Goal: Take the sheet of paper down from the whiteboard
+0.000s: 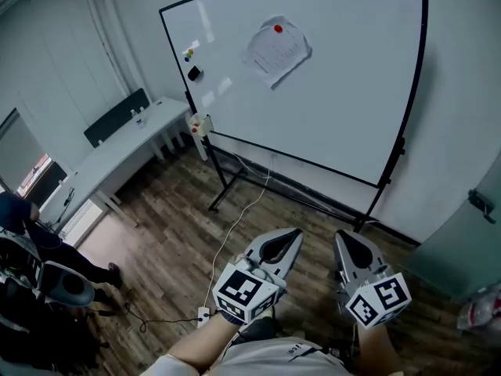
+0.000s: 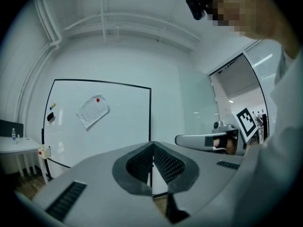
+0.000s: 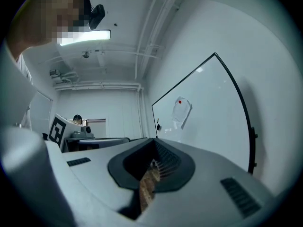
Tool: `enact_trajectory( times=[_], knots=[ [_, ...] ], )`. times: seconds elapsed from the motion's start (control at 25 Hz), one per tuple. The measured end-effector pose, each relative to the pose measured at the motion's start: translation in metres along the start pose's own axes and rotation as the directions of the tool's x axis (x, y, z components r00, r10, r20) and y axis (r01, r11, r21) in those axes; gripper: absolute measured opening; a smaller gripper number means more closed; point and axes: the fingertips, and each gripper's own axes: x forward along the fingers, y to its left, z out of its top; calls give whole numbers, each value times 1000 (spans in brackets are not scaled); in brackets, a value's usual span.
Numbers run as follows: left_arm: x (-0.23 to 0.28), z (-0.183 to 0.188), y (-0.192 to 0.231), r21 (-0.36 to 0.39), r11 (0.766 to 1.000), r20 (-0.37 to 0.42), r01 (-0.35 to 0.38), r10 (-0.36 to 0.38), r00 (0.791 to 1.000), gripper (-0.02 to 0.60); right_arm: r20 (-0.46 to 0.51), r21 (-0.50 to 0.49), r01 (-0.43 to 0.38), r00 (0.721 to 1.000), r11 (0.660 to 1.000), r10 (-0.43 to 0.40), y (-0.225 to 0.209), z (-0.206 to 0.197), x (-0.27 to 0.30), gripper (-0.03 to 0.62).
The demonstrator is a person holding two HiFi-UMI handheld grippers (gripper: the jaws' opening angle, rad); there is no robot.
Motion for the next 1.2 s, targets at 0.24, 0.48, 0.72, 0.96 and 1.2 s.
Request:
enact_trajectory(
  times=[0.24,0.48,0.72,0.96,1.2],
  knots=[
    [23,-3,41,7,1000,19,5,-6,1000,14,-3,-44,10,1000,999,-10,-12,0,42,14],
    [57,-4,103,4,1000,36,26,-27,999,14,-11,-47,45,999,998,-46,-34,-2,106,14],
    [94,15,191,55,998,48,43,-45,998,14,16,-59,83,996,995,-82,-53,12,195,14],
    [133,34,256,118,990,72,80,-89,993,14,50,-54,144,989,988,-141,-80,21,259,14],
    [179,43,300,129,989,101,76,-89,991,14,54,-77,154,987,985,-150,-119,26,312,14]
  ],
)
